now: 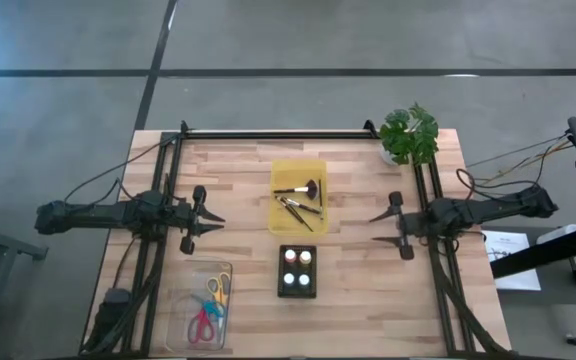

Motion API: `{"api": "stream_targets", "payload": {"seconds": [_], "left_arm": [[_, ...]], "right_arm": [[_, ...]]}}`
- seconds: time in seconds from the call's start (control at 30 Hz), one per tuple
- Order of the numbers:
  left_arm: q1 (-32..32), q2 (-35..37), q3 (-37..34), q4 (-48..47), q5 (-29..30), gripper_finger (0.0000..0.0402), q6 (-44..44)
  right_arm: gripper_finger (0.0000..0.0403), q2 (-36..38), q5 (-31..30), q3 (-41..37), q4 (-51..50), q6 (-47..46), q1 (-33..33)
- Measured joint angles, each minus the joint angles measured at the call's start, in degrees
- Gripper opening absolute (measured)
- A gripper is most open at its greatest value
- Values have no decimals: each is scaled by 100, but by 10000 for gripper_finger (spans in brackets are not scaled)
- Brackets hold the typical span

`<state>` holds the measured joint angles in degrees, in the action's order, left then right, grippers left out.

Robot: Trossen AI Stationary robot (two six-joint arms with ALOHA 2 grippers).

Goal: Pick & Place Paint Supplies
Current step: Return to Home Position

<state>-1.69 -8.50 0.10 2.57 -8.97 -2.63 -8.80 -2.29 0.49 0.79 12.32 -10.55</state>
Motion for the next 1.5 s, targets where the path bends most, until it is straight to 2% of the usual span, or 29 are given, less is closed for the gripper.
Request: {"api": "stream_targets", "payload": {"seconds": [0.3,0.57,1.5], "left_arm": [[0,1,0,2,0,75,0],[0,3,0,2,0,75,0],[0,3,0,1,2,75,0]], "right_arm": [[226,446,-360,0,66,609,-2],[226,880,-371,0,84,384,-4],[226,669,-373,0,102,422,-4]]}}
